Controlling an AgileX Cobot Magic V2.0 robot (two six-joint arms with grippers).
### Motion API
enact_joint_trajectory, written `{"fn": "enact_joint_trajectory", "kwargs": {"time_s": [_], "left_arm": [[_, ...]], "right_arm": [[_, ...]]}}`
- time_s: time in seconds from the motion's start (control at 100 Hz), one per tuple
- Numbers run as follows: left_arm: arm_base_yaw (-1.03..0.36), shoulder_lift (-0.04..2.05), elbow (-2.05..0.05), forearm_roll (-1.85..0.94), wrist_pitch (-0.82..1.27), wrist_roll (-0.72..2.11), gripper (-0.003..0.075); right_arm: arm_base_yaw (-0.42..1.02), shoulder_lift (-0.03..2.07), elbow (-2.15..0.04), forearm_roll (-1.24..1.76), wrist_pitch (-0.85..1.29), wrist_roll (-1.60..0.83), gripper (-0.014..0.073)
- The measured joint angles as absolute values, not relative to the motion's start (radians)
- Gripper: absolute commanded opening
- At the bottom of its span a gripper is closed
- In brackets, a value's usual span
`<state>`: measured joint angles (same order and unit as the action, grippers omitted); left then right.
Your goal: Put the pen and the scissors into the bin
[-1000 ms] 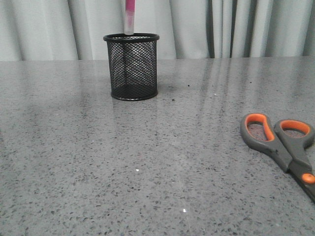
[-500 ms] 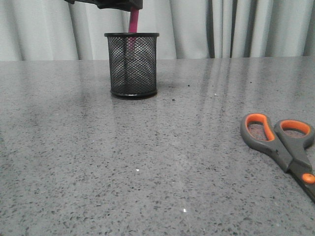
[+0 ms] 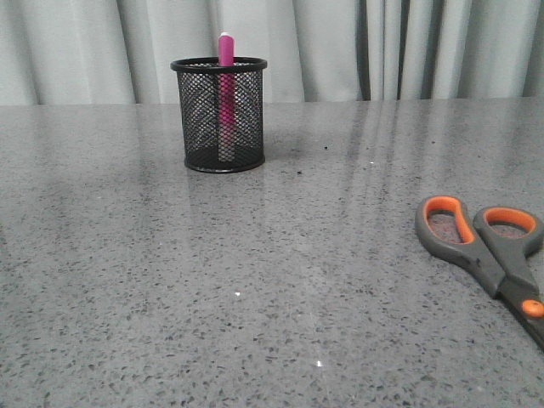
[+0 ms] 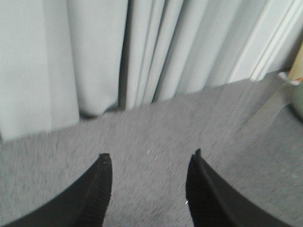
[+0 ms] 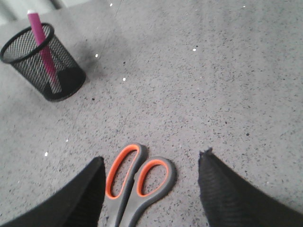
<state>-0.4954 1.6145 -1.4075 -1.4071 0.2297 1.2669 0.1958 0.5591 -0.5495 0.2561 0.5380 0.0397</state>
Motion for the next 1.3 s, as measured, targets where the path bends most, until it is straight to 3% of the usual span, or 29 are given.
{"fn": "enact_joint_trajectory", "kwargs": {"time_s": [0.37,0.61,0.76,1.3], "left_arm": [[-0.495,1.166,-1.320,-1.369,0.315,1.267,0.0294],[-0.495,0.915,-1.176,-1.350,0.318,1.267,0.0294],[-0.495,0.798,-1.106,-1.349,0.318,1.267,0.0294],[-0.495,0.622,-1.030,-1.307,0.318,1.269,0.0294]], "right_arm": [[0.227,0.838,-0.877,0.337,1.019,-0.102,0.0391],[0.419,0.988,-0.921,0.251,1.051,0.000,0.0398],[0.494,1.067,-0.921,0.201,1.060,0.077,0.0469],[0.505,1.341,-0.925,0.187,1.083,0.203,0.0487]]}}
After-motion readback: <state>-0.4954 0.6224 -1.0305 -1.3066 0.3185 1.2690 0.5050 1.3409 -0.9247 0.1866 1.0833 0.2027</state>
